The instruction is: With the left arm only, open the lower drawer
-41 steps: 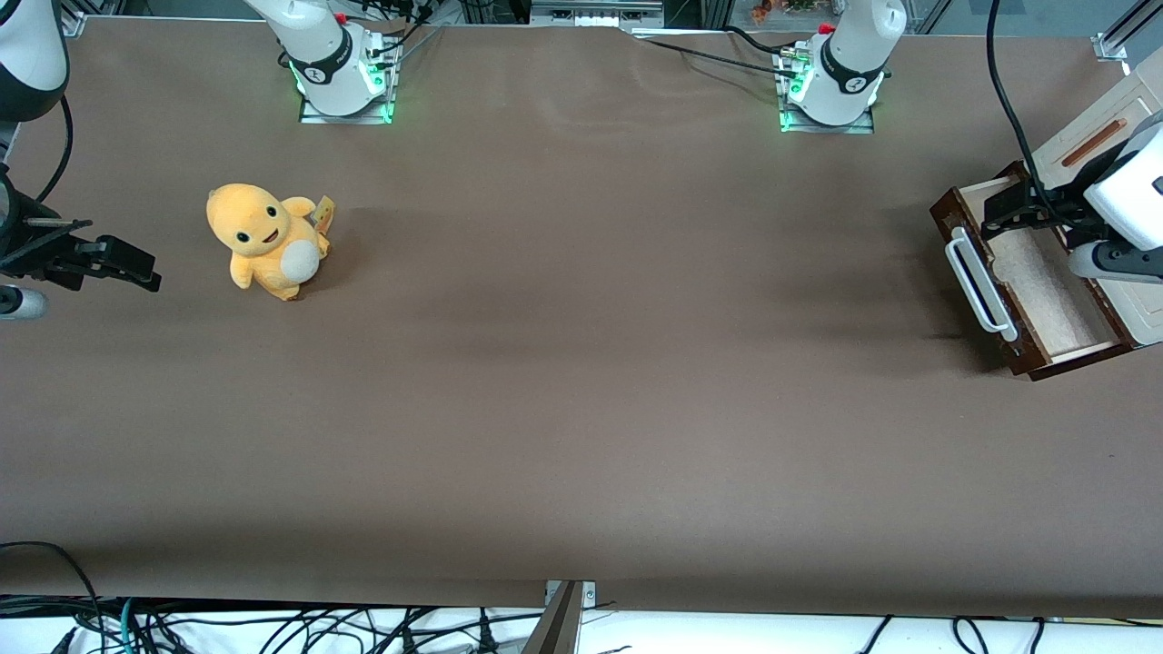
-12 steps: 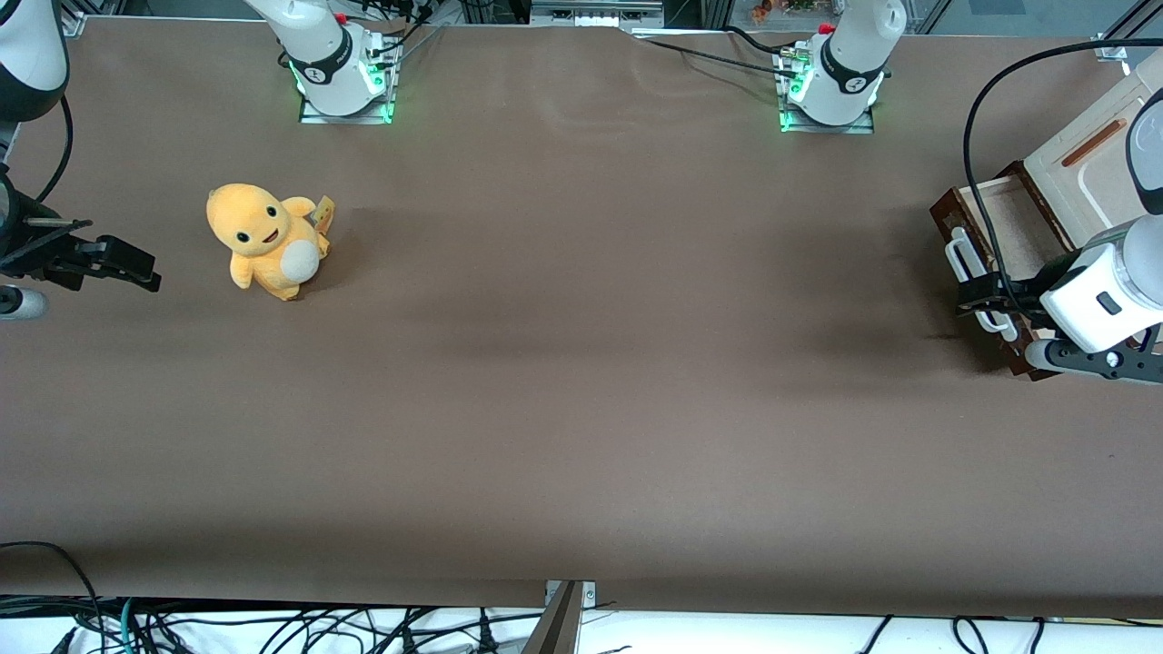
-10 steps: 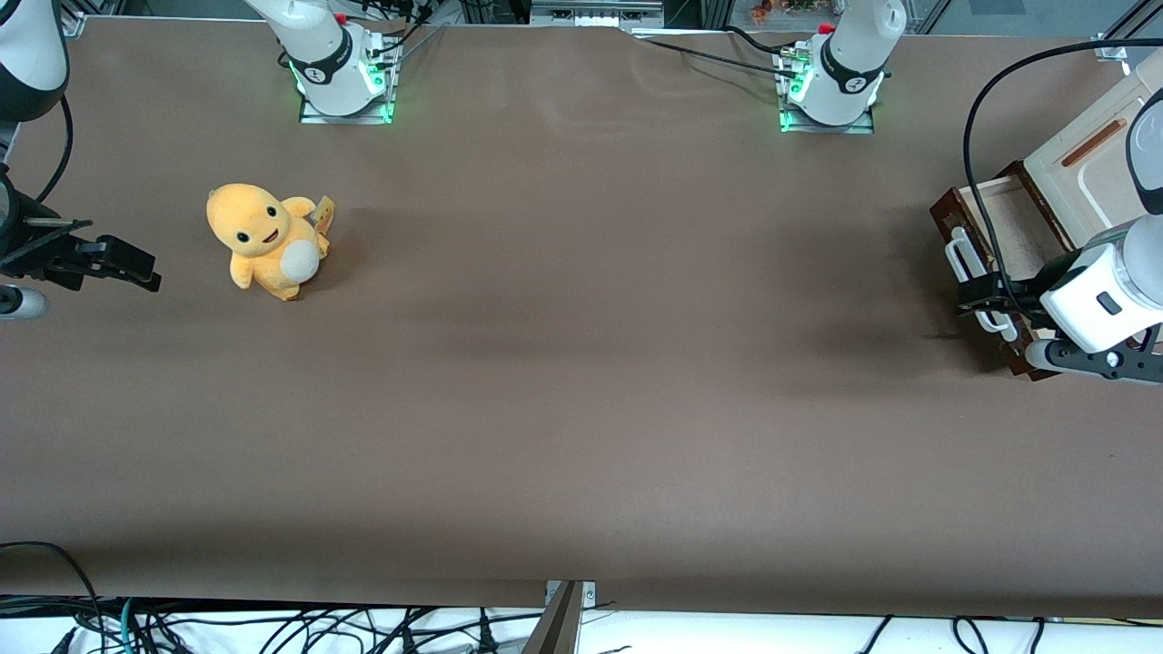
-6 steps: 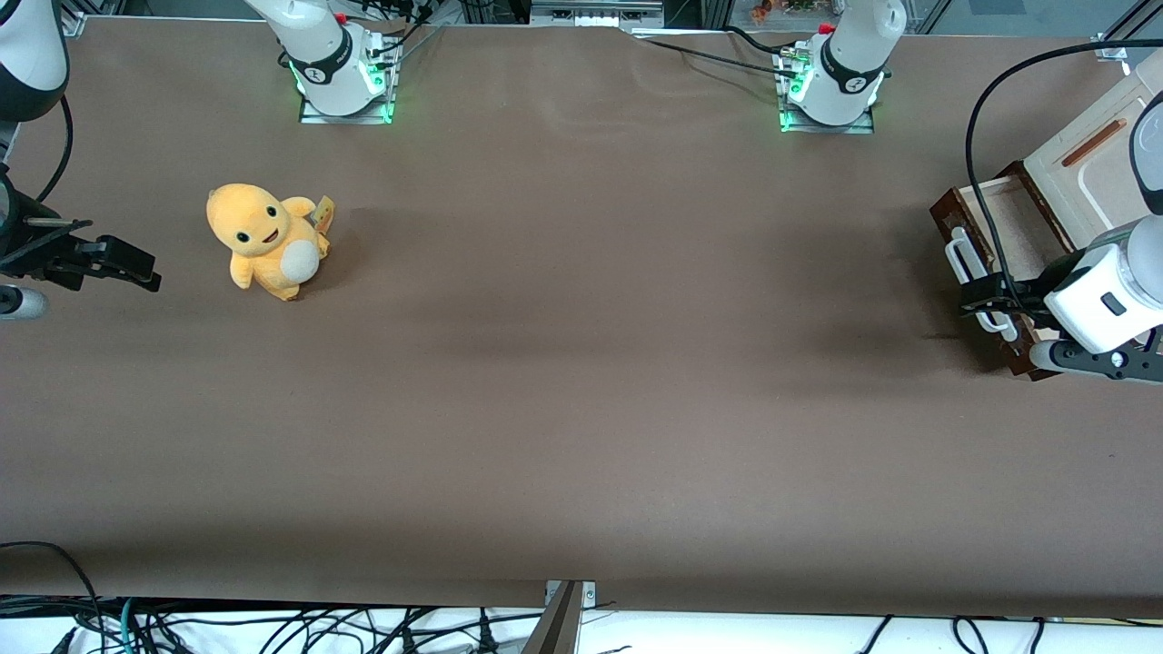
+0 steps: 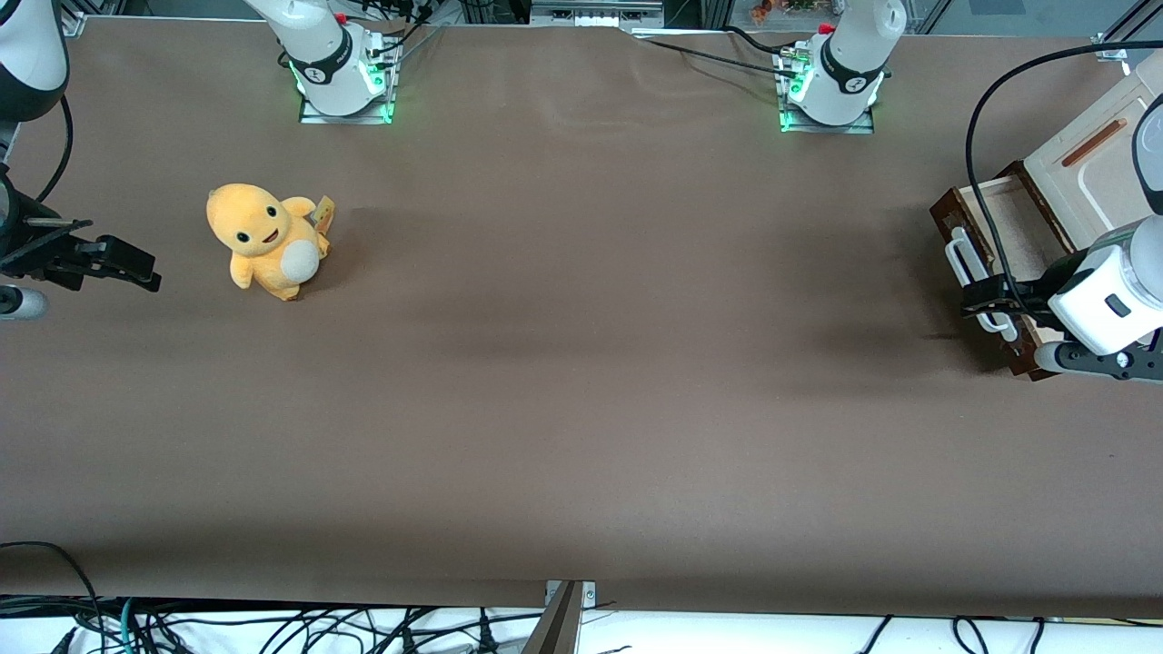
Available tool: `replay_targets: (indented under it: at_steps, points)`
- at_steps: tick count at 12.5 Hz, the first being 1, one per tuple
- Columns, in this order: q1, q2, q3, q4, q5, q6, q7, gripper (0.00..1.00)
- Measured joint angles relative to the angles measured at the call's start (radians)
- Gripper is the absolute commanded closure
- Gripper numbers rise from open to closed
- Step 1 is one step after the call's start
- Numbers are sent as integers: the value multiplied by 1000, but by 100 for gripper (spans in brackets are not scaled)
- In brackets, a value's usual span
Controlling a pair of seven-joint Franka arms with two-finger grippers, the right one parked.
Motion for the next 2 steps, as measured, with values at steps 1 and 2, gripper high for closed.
replay_targets:
  at_steps: [1,2]
  points:
    - [0,0,0,0,0,-8,-2,0]
    - [0,0,0,0,0,-13,-4,0]
